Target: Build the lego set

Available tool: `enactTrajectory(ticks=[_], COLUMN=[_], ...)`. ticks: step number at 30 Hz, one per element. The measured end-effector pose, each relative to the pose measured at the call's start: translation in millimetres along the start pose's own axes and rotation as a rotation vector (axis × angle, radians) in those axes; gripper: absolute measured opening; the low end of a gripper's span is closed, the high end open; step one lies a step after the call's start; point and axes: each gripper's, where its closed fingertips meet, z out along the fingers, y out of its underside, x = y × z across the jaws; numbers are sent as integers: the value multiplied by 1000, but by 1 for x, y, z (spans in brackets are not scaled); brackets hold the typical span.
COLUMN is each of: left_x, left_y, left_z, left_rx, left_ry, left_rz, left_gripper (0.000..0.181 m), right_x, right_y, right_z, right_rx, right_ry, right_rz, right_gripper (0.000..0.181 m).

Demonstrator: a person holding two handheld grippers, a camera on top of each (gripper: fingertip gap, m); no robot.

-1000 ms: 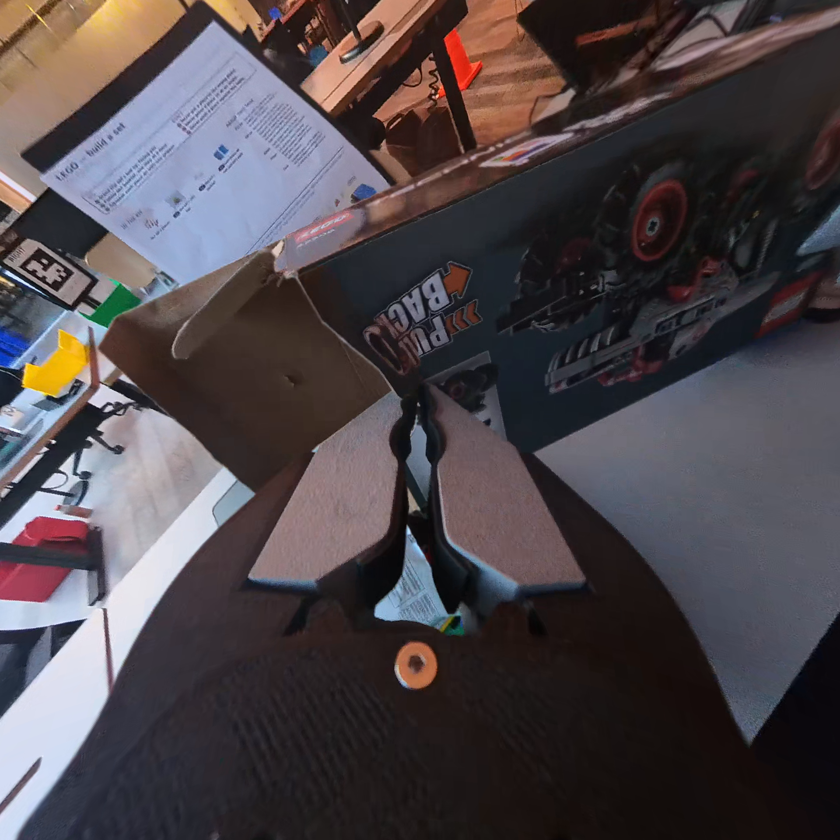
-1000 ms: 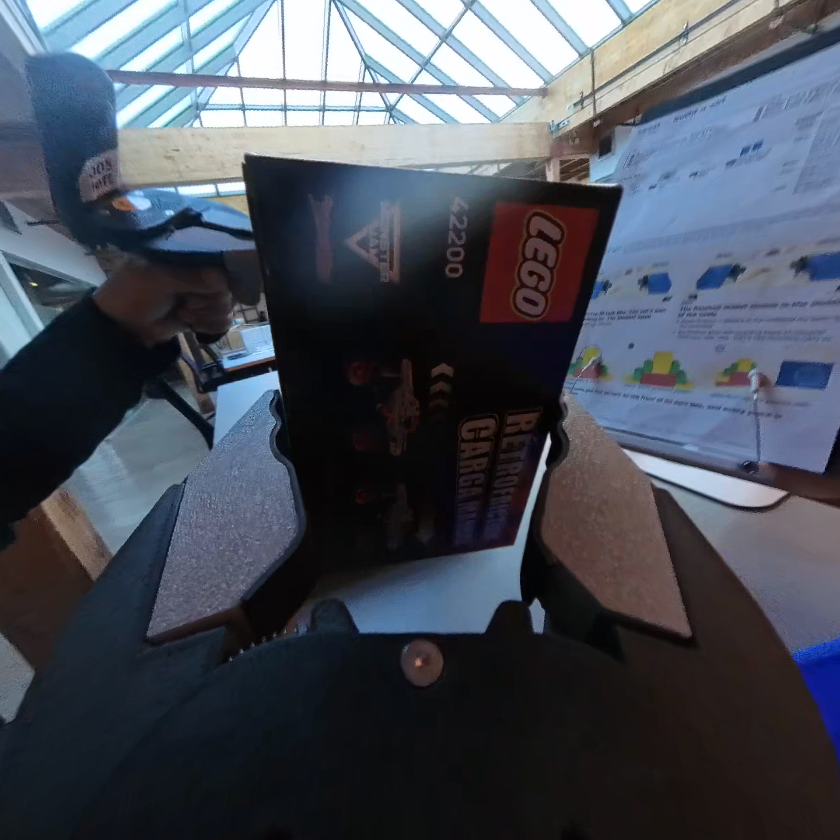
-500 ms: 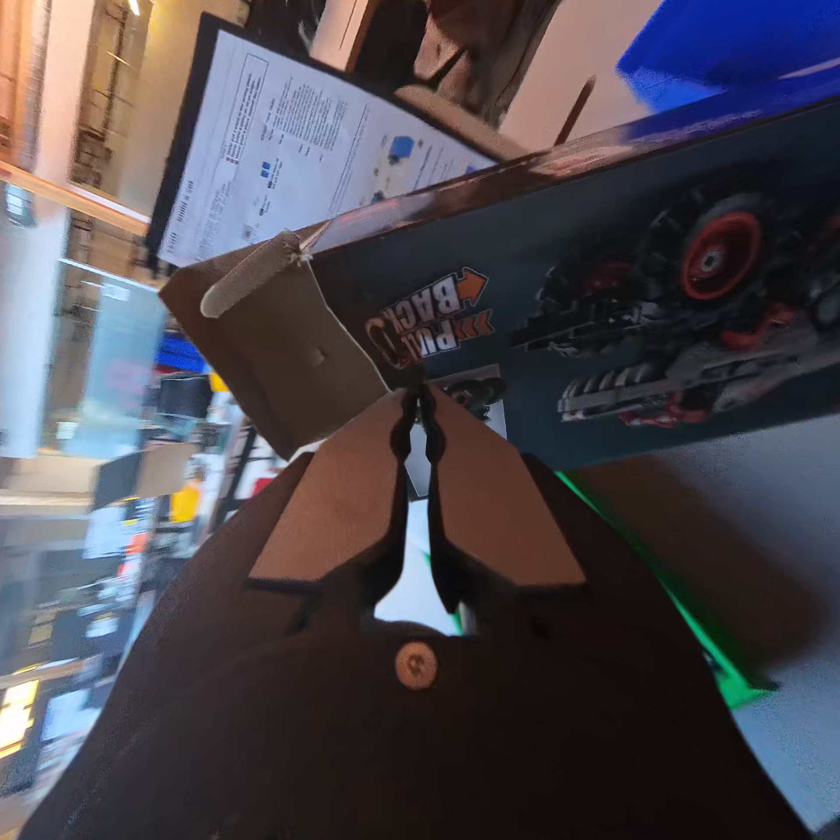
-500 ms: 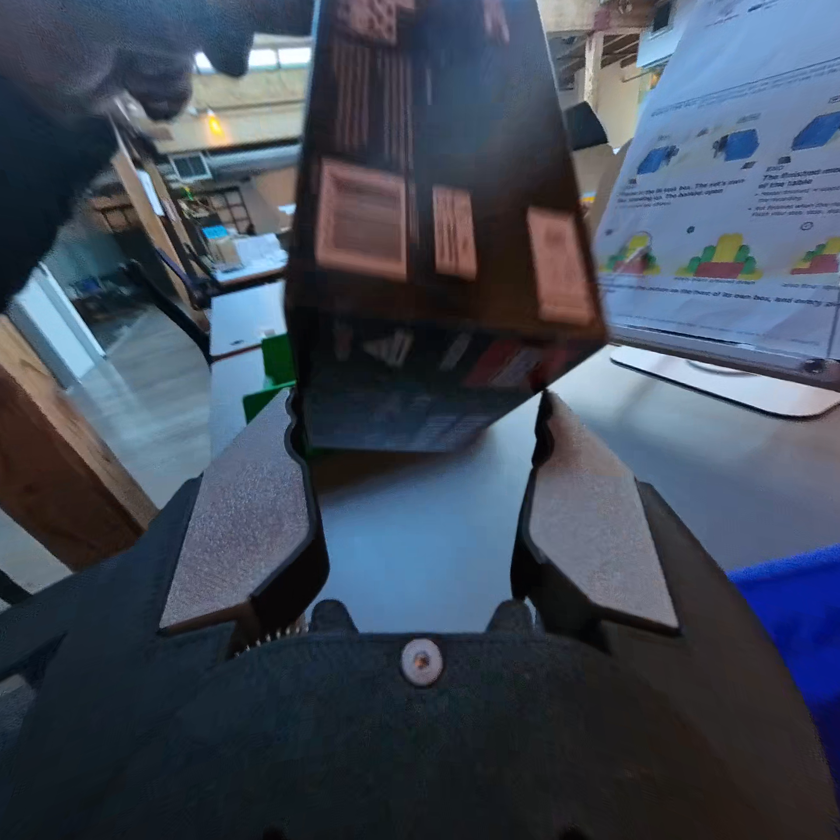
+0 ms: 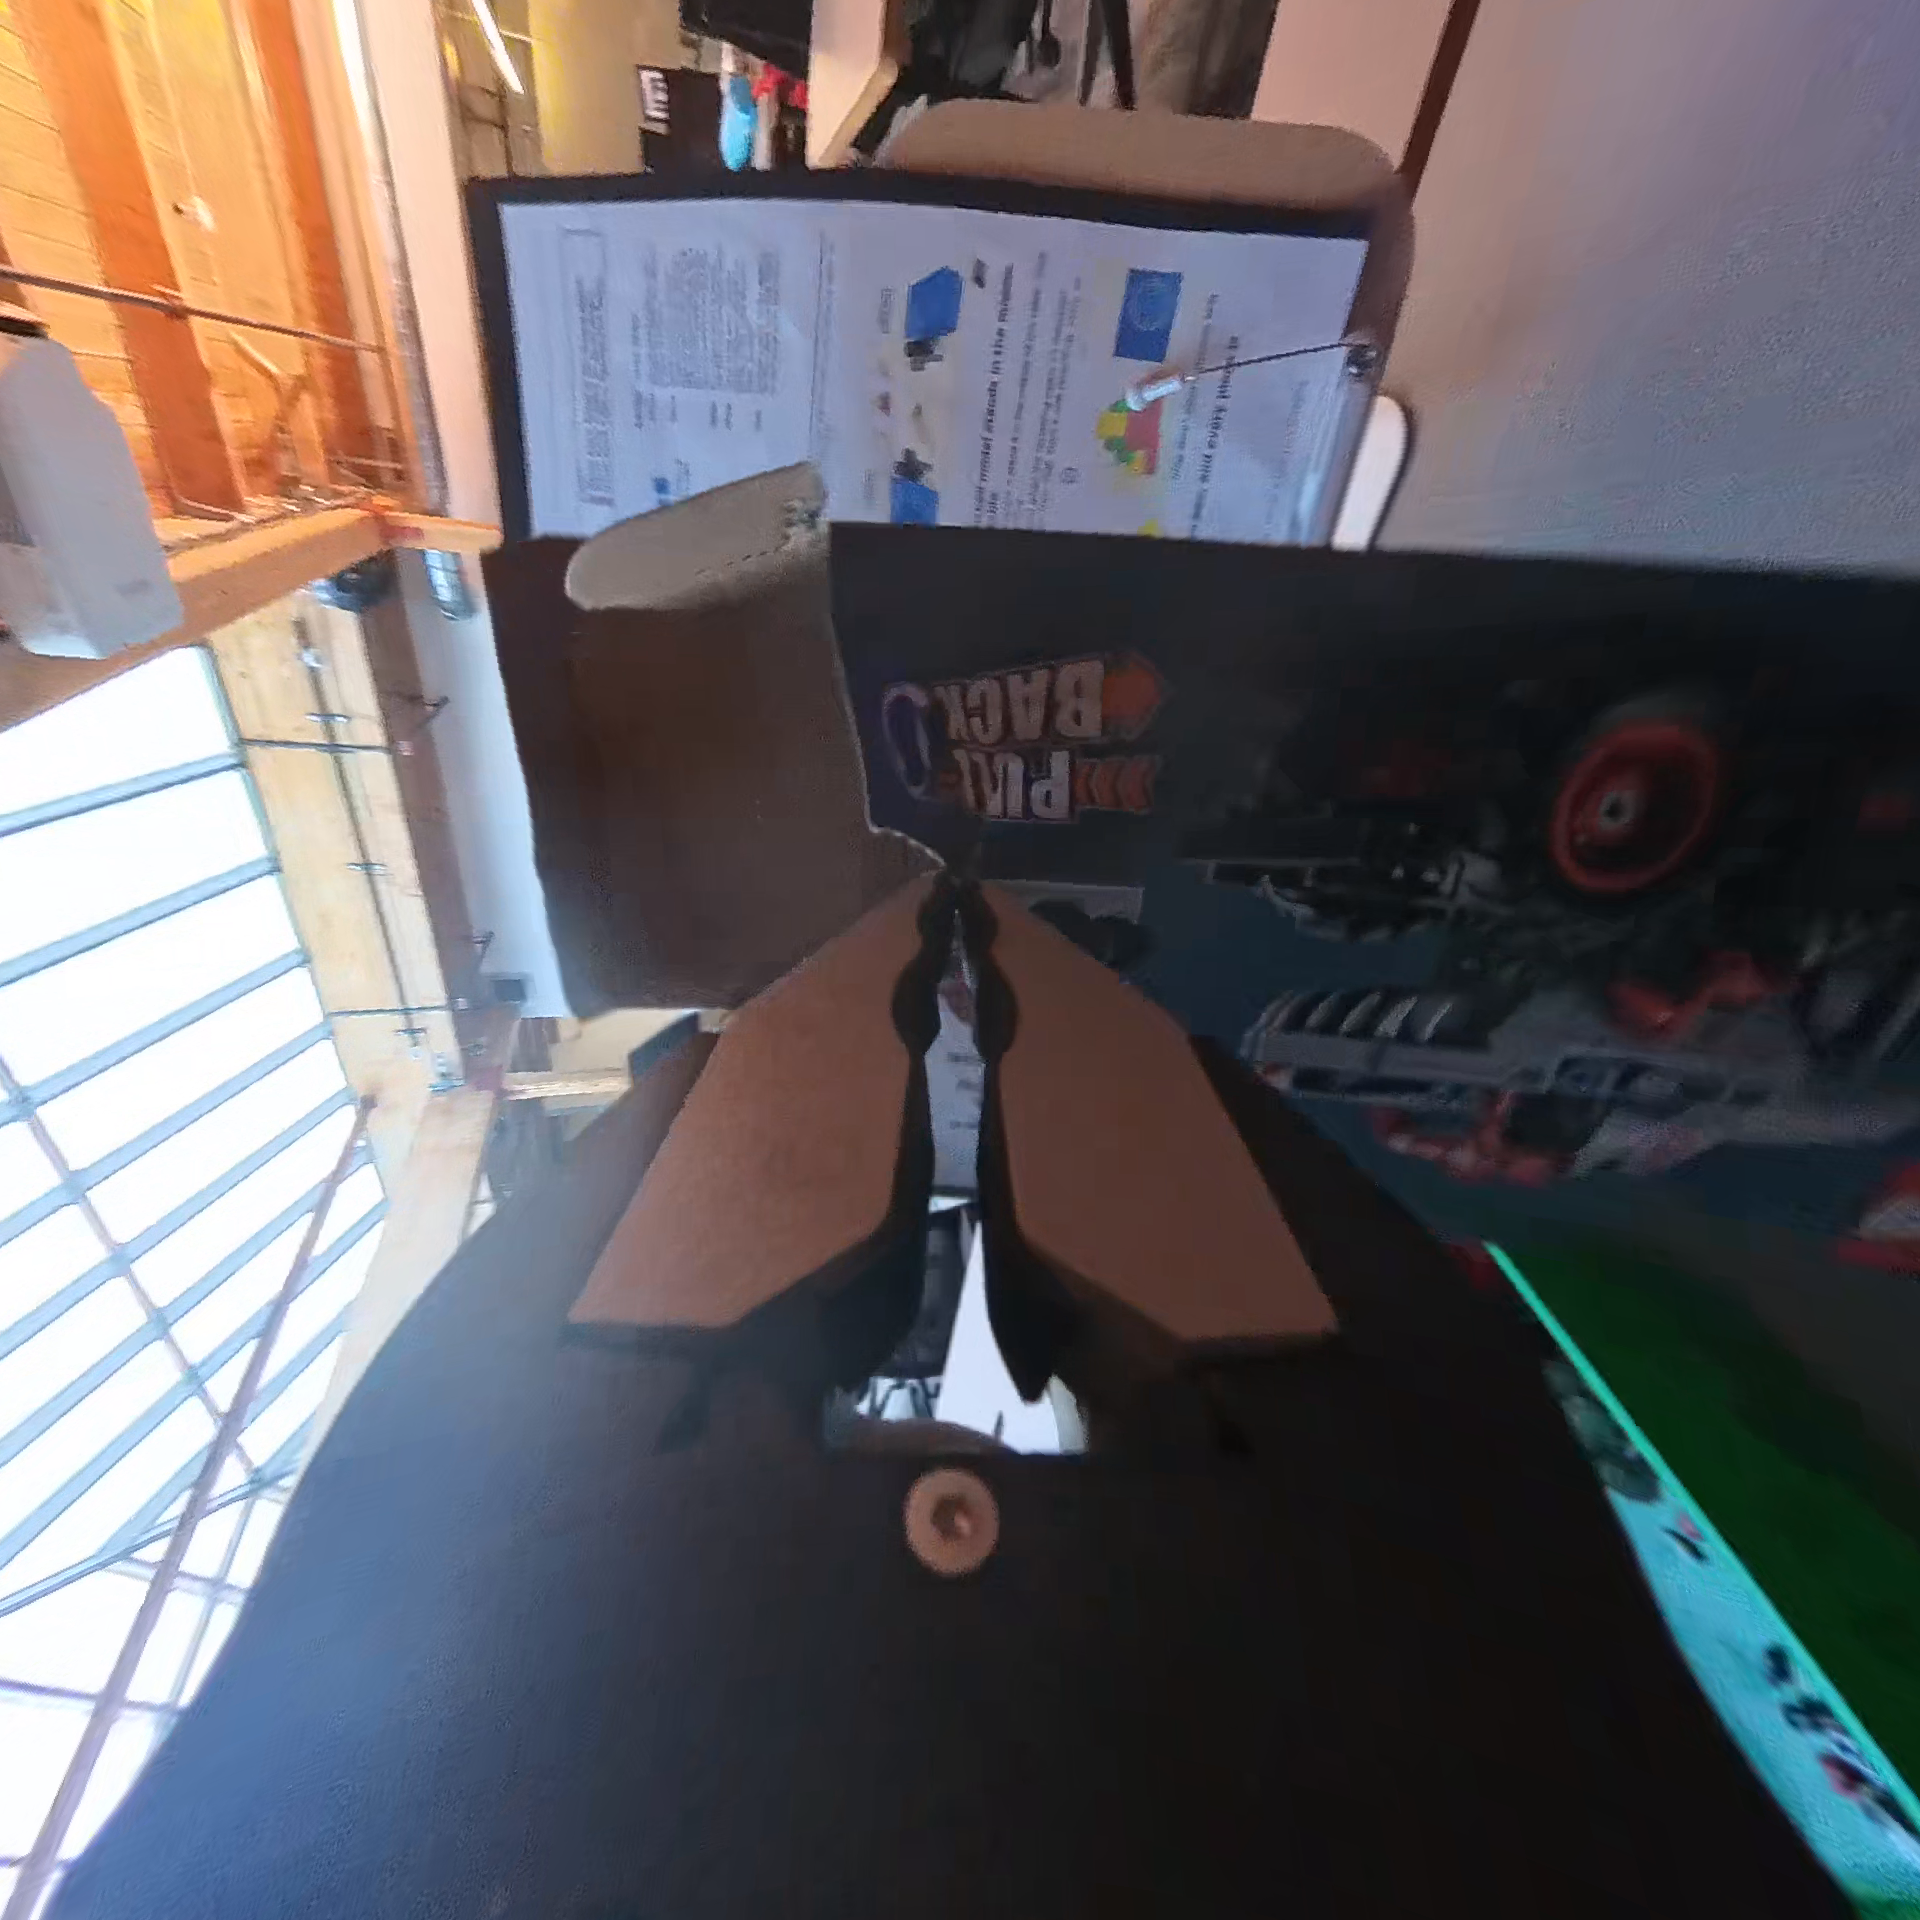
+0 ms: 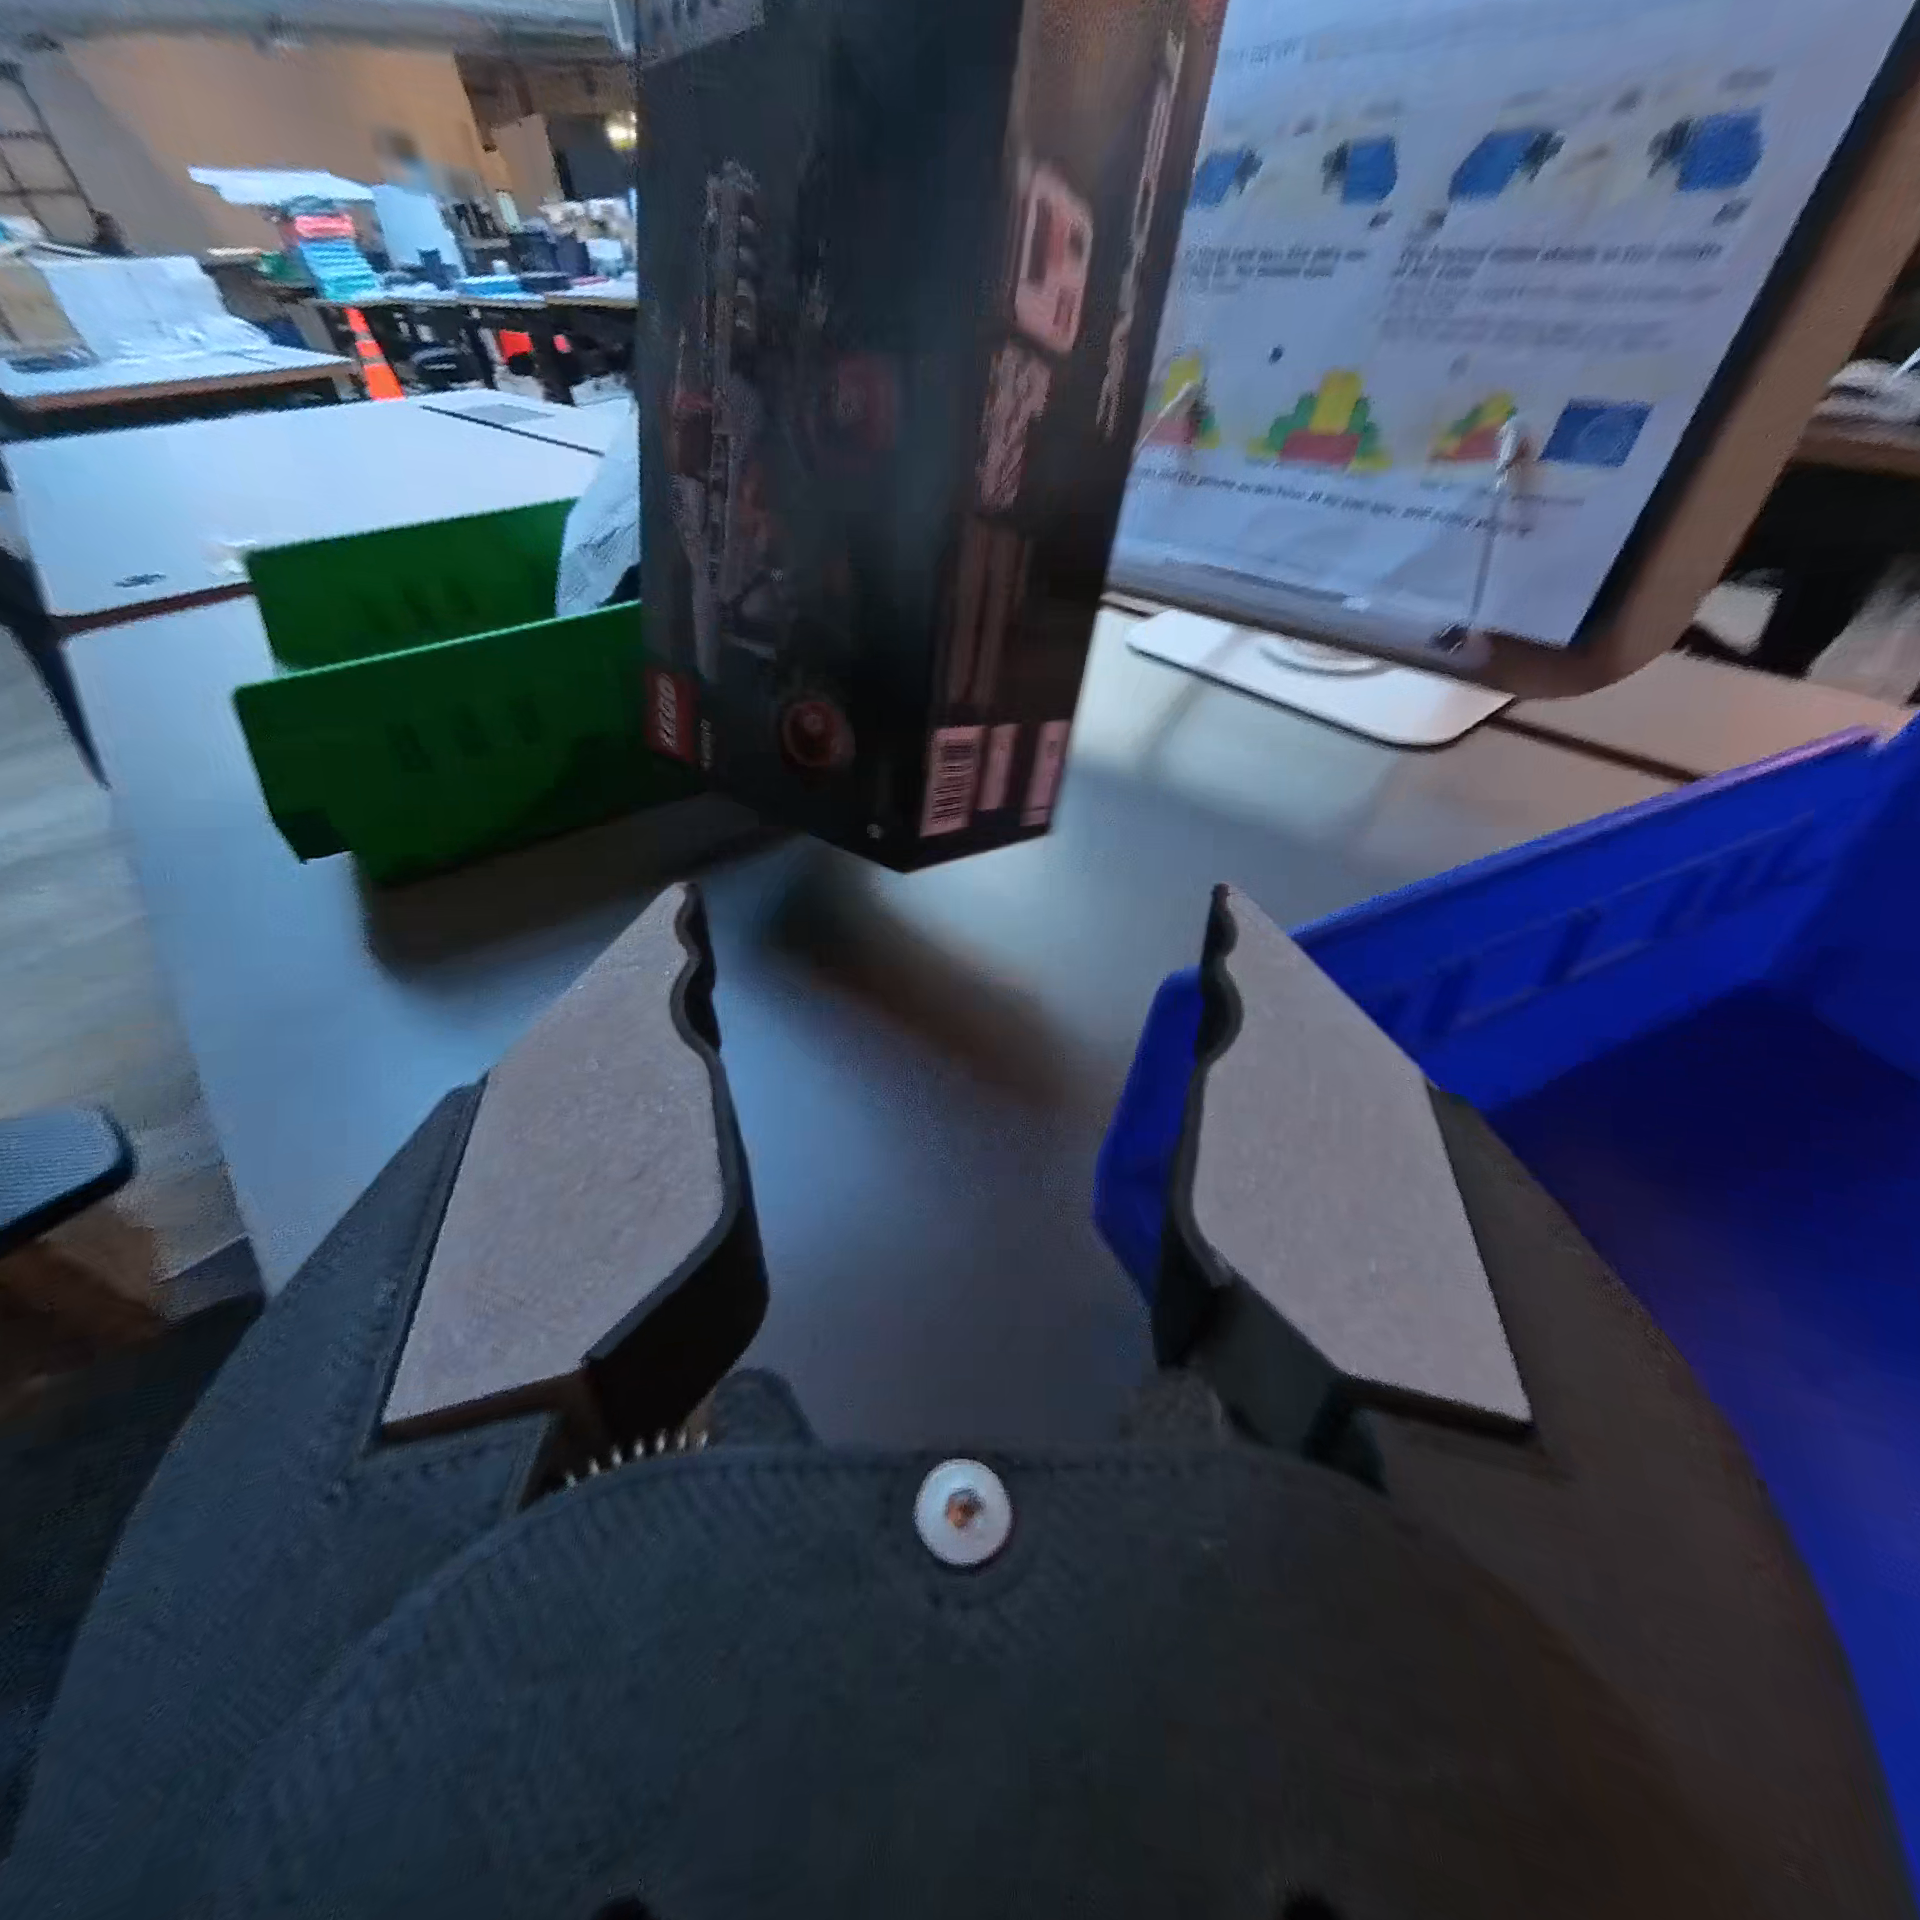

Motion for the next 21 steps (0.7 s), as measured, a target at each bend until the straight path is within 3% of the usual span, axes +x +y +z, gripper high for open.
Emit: enactTrajectory(ticks=[7,10,14,17,19,21], left_x=[34,39,50,63,70,74], left_y=[-12,-16,-25,-32,-36,-42], left_z=[6,2,-26,-54,-66,-70], left_rx=[56,102,203,284,310,314], left_ry=[65,-22,-84,-1,55,90], left_rz=[-60,-69,-150,-231,-248,-242], left_gripper=[0,0,0,0,0,0], right_x=[-12,-25,-53,-101,-133,-136], right_y=[-1,4,11,23,36,47], right_z=[3,6,8,12,23,51], right_rx=[12,-12,-29,-74,-134,-191], right_ry=[-63,-104,-182,-372,-481,-415], right_rz=[-41,-58,-89,-113,-125,-183], right_gripper=[85,82,77,47,41,31])
